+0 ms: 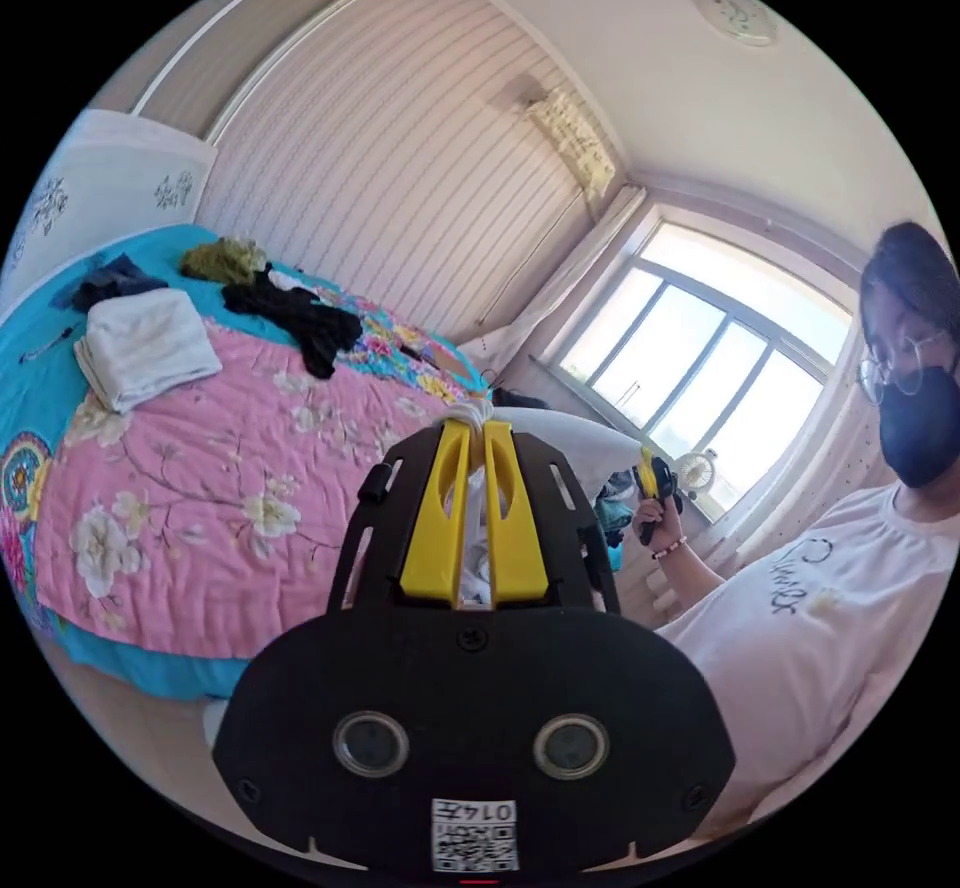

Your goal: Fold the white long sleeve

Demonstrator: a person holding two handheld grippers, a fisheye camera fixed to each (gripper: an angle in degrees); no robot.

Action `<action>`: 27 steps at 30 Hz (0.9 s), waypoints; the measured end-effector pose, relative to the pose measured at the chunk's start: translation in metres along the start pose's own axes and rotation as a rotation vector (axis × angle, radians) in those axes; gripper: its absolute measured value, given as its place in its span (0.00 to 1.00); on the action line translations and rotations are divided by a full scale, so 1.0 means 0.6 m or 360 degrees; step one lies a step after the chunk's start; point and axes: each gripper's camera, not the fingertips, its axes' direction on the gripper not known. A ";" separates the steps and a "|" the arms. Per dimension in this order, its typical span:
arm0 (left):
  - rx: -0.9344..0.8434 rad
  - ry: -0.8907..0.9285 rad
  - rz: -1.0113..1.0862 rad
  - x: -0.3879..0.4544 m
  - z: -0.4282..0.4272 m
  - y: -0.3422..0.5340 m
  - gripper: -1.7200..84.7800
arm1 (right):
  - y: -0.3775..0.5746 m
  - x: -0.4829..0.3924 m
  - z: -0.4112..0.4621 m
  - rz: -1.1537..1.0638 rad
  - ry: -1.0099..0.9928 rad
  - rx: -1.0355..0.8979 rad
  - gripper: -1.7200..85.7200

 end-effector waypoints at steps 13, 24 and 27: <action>0.0361 -0.0057 0.0598 0.098 -0.201 -0.140 0.01 | -0.169 -0.268 0.071 -0.0703 0.0245 -0.0037 0.02; -0.0281 -0.0537 -0.0002 -0.267 0.147 -0.252 0.03 | -0.290 0.063 0.306 0.0005 0.0935 -0.0356 0.03; -0.0345 -0.0464 -0.0353 -0.364 0.224 -0.227 0.06 | -0.270 0.181 0.335 0.0565 0.1163 -0.0201 0.03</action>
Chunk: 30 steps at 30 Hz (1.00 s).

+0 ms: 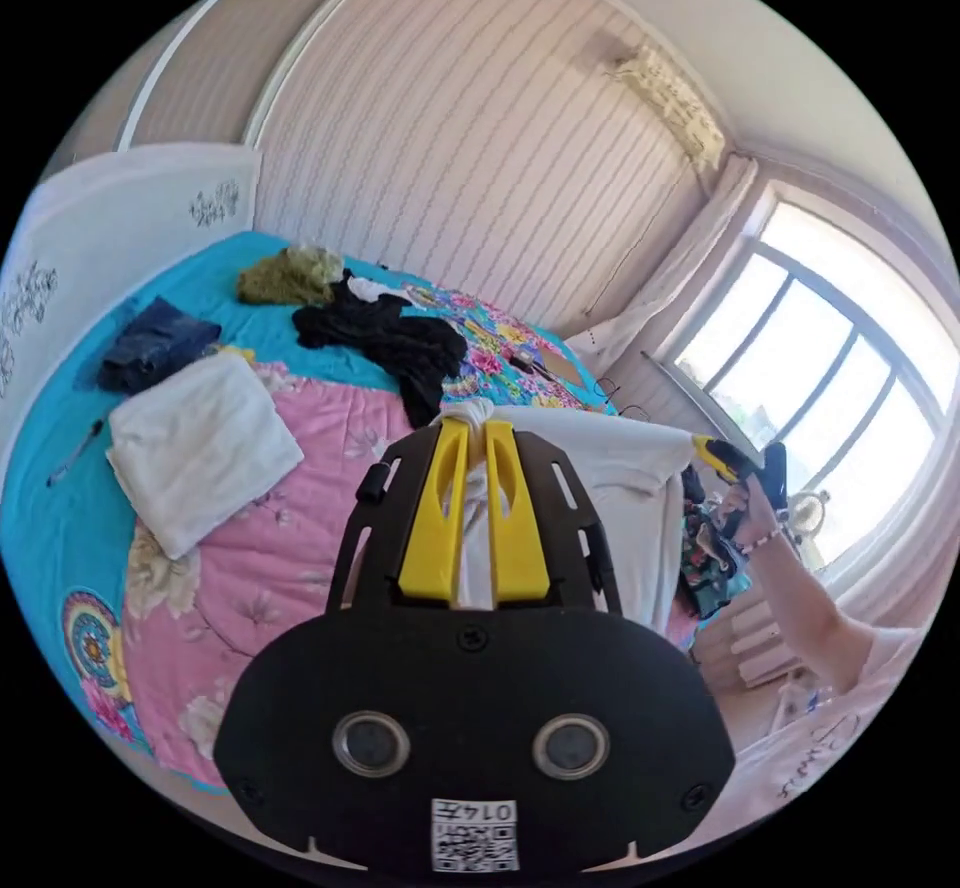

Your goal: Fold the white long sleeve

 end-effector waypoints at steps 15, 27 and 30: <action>-0.0760 -0.0529 -0.0064 -0.093 0.088 0.375 0.10 | 0.344 0.108 0.122 -0.0033 0.0417 -0.0881 0.10; -0.0812 -0.0393 -0.0226 -0.129 0.136 0.350 0.02 | 0.244 0.041 0.086 0.0019 0.0318 -0.0720 0.03; -0.0772 -0.0333 -0.0184 -0.122 0.122 0.338 0.01 | 0.186 0.044 0.006 0.0054 0.0388 -0.0425 0.02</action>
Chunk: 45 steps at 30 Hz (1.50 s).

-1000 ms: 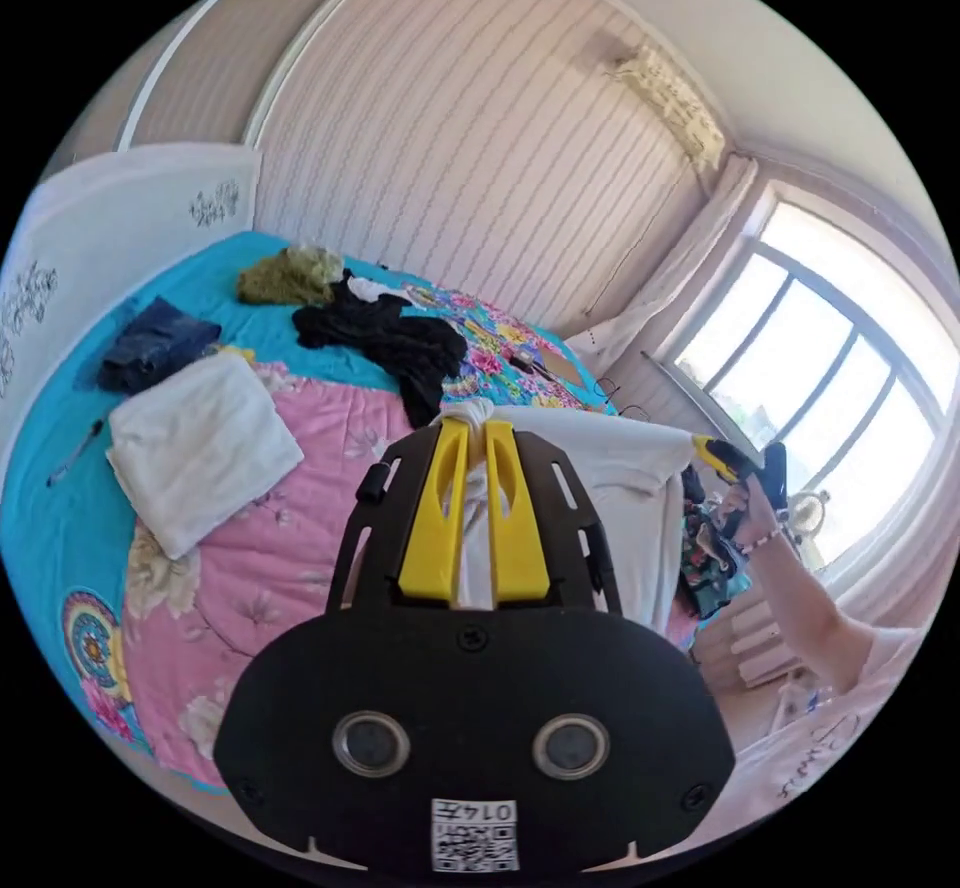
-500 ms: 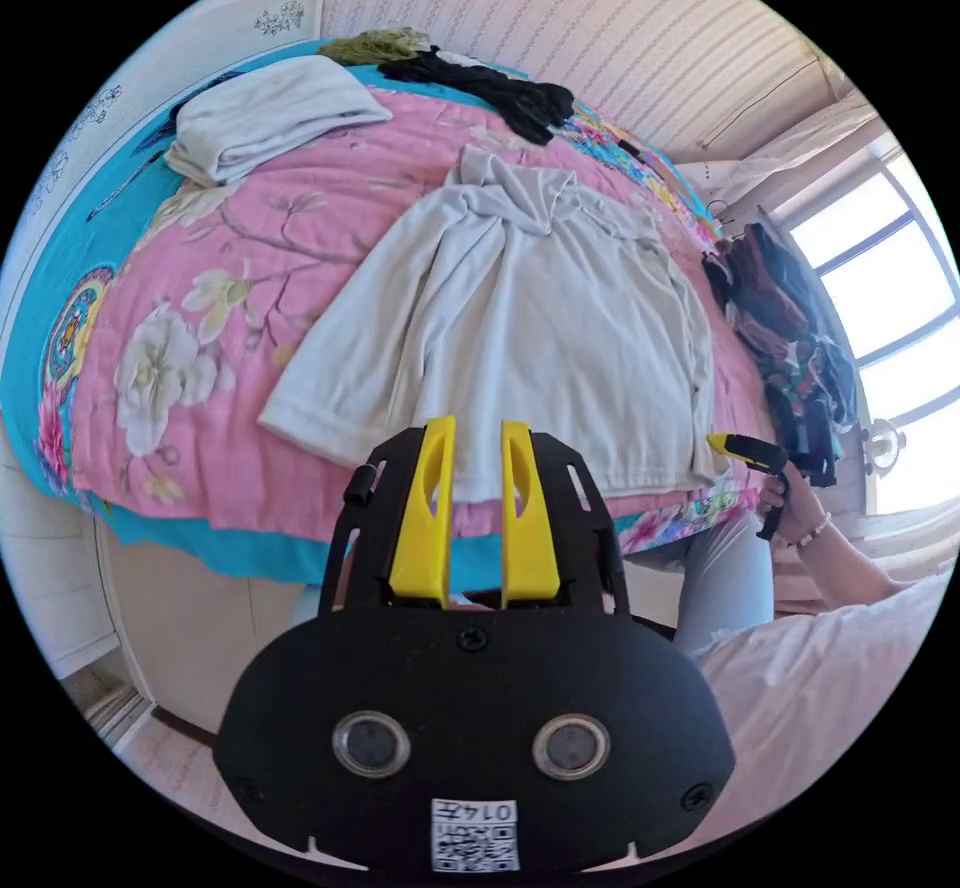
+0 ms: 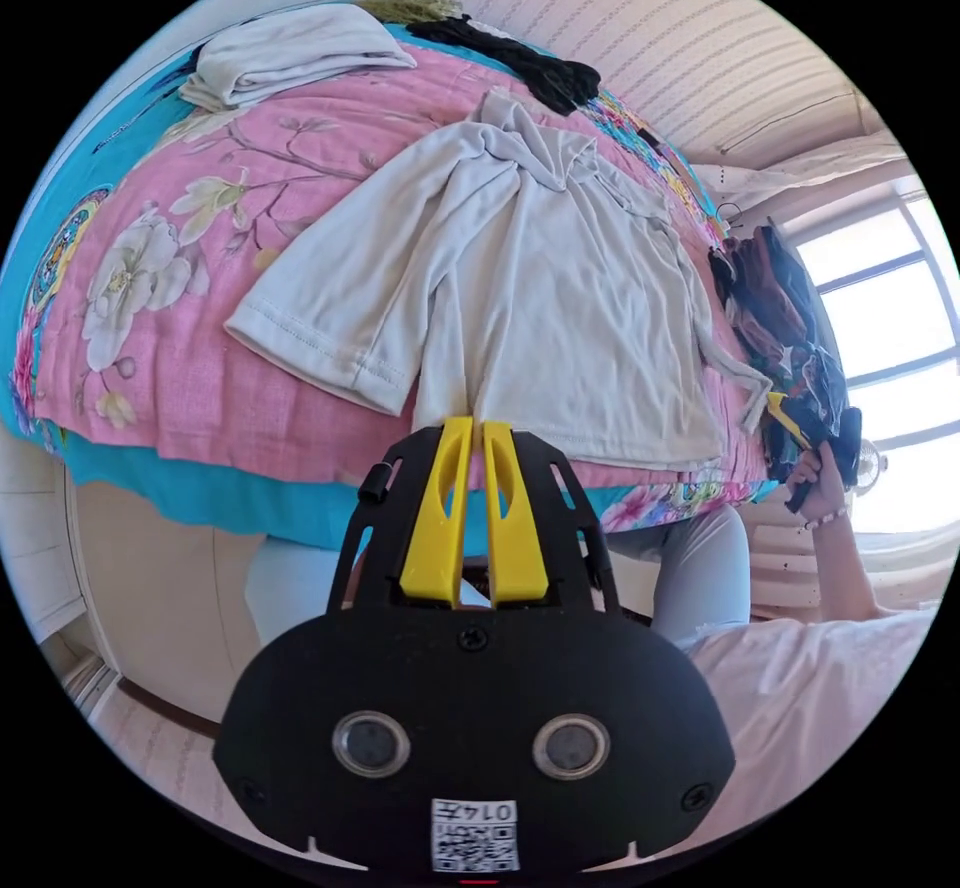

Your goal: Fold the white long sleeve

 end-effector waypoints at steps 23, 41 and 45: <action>0.0016 0.0055 -0.0206 -0.012 -0.035 -0.075 0.08 | -0.052 -0.111 0.088 0.0071 0.0054 -0.0492 0.02; -0.0046 -0.0181 -0.0009 0.047 -0.190 -0.068 0.04 | -0.097 -0.177 0.006 0.0028 0.0134 -0.0639 0.07; 0.0084 -0.0454 0.0348 0.120 -0.259 -0.133 0.08 | -0.147 -0.237 -0.031 -0.0223 0.0350 -0.0502 0.09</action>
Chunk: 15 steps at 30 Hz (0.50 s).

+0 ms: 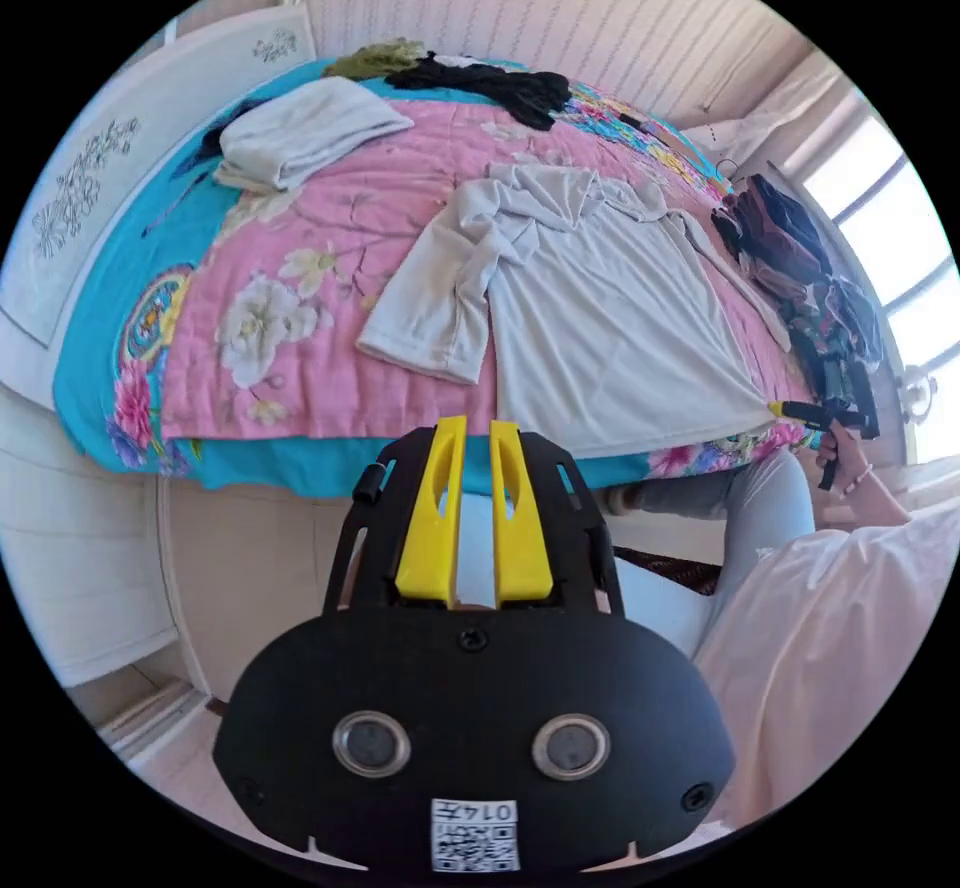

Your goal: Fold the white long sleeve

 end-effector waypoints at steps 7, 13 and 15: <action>0.0143 0.0060 0.0408 0.086 -0.028 -0.233 0.10 | -0.149 -0.126 -0.073 -0.0439 0.0232 0.0187 0.09; 0.0050 0.0138 0.0595 0.165 0.018 -0.428 0.11 | -0.324 -0.203 -0.045 -0.0594 0.0115 0.0098 0.12; 0.0033 0.0123 0.0593 0.174 0.032 -0.472 0.11 | -0.376 -0.219 -0.035 -0.0588 0.0096 0.0105 0.12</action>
